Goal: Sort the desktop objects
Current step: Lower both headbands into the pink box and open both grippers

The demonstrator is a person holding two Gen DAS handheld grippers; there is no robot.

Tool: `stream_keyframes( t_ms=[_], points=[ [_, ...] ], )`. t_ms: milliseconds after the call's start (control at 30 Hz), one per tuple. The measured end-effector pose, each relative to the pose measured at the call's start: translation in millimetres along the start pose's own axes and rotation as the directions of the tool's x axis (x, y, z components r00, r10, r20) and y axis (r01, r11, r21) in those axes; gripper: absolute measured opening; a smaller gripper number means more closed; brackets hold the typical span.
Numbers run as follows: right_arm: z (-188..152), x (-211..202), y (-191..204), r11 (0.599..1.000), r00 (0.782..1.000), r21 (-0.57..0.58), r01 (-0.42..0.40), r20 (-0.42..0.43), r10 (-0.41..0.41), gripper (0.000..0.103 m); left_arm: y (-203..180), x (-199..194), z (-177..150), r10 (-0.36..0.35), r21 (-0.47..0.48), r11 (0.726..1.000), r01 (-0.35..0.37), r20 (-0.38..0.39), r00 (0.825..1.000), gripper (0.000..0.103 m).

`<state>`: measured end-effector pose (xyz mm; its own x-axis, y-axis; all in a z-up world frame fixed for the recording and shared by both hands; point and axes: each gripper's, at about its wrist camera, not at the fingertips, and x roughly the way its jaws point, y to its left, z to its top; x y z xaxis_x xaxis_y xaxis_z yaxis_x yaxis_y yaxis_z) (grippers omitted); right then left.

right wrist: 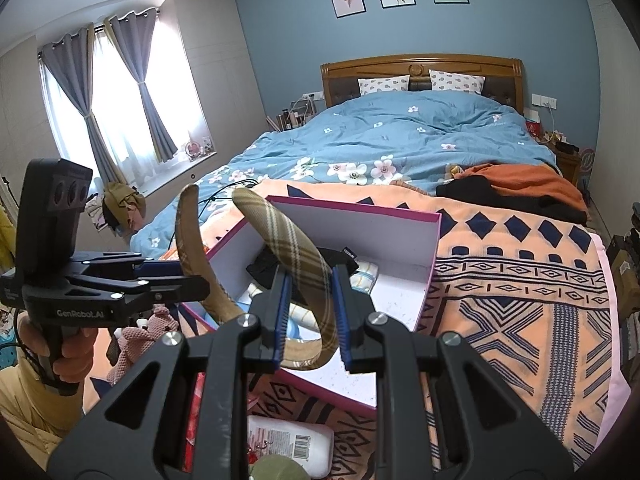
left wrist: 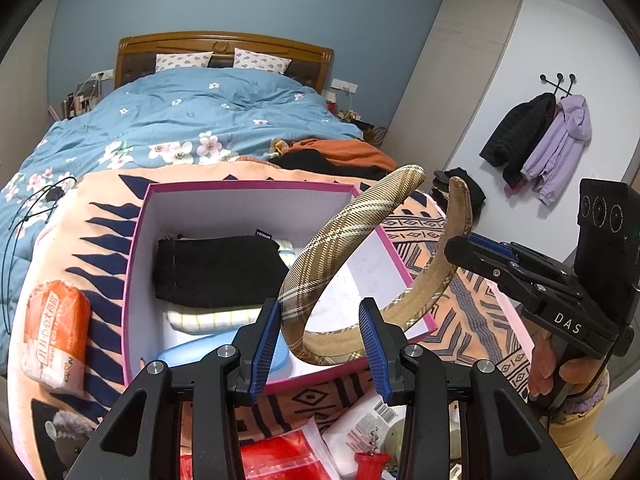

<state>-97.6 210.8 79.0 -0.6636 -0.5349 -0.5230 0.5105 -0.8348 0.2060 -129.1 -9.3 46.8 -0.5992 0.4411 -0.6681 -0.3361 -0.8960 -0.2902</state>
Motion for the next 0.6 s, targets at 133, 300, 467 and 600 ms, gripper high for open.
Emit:
stream_keyframes(
  t_ms=[133, 300, 467, 600],
  points=[
    [0.7, 2.6, -0.7, 1.000, 1.000, 0.004, 0.001, -0.005, -0.001, 0.023, 1.1, 3.5, 0.8, 0.003, -0.004, 1.000, -0.003, -0.004, 1.000, 0.040],
    [0.5, 5.6, -3.0, 1.000, 1.000, 0.010, 0.004, -0.012, -0.004, 0.023, 3.8, 9.4, 1.7, 0.002, -0.015, 1.000, -0.002, -0.012, 1.000, 0.040],
    [0.6, 9.2, -6.6, 1.000, 1.000, 0.019, 0.008, -0.018, -0.008, 0.023, 3.7, 15.0, 2.8, 0.003, -0.020, 1.000, -0.004, -0.020, 1.000, 0.040],
    [1.7, 12.1, -8.8, 1.000, 1.000, 0.023, 0.011, -0.022, -0.011, 0.023, 4.1, 18.8, 4.1, 0.001, -0.025, 1.000, -0.002, -0.025, 1.000, 0.040]
  ],
)
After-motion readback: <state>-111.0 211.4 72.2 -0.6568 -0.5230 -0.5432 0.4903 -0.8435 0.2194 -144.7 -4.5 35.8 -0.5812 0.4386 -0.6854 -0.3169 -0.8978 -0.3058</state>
